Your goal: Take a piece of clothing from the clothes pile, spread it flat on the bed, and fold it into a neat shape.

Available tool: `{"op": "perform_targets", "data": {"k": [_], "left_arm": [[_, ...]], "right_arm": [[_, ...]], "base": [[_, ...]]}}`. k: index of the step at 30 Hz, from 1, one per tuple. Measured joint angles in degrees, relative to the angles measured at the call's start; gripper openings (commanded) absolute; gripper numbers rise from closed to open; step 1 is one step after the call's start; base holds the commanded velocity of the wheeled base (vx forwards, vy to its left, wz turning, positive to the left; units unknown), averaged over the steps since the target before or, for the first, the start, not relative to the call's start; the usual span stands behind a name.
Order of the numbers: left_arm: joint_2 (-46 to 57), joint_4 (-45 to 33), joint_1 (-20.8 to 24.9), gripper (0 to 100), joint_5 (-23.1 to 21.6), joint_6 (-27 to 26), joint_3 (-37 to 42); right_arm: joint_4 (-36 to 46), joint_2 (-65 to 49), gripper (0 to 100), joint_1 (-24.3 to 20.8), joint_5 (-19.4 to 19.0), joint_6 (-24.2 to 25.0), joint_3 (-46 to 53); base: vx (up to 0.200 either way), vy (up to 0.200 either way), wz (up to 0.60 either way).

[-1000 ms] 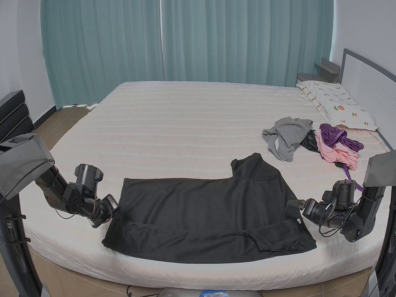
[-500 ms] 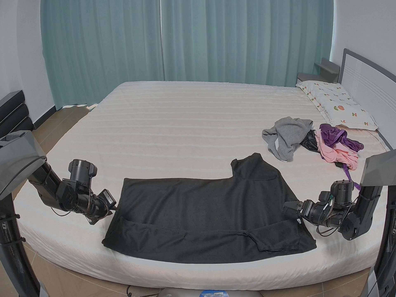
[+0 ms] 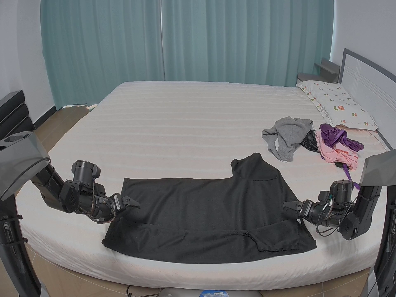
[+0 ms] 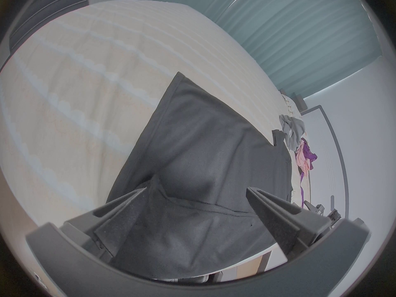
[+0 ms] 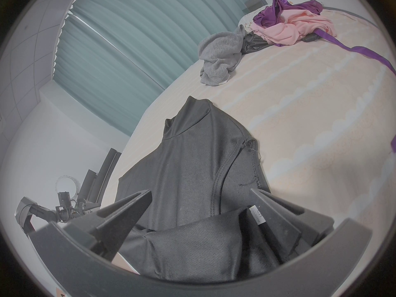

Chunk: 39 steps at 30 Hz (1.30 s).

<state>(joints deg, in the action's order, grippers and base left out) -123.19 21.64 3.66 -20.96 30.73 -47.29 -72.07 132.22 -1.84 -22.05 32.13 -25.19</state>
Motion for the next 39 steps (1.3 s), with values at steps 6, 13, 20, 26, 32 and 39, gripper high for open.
{"op": "perform_targets", "data": {"k": [6,13,20,26,32,39], "left_arm": [[-1.3,2.4,1.2,100,0.4,-0.4,-0.3],[-3.0,3.5,1.6,100,1.9,-0.4,-0.6],[-4.0,4.7,0.9,100,2.2,-0.4,-0.7],[-4.3,4.7,0.7,100,2.5,-0.4,-0.7],[-4.4,4.6,0.6,100,2.7,-0.4,-0.4],[-4.8,4.5,0.5,0,2.8,-0.4,0.0]], "right_arm": [[-0.2,0.0,100,-0.2,0.0,-0.1,0.3],[-0.3,0.0,100,-0.3,0.0,-0.1,0.4],[-0.4,0.0,100,-0.2,0.0,-0.1,0.4],[-0.5,0.1,100,-0.2,0.0,0.0,0.4],[-0.4,0.1,100,-0.1,0.0,0.0,0.5],[-0.4,0.1,100,-0.3,0.0,0.0,0.6]], "base": [[0.0,0.0,0.0],[0.0,0.0,0.0],[0.0,0.0,0.0],[0.0,0.0,0.0],[0.0,0.0,0.0],[0.0,0.0,0.0]]}}
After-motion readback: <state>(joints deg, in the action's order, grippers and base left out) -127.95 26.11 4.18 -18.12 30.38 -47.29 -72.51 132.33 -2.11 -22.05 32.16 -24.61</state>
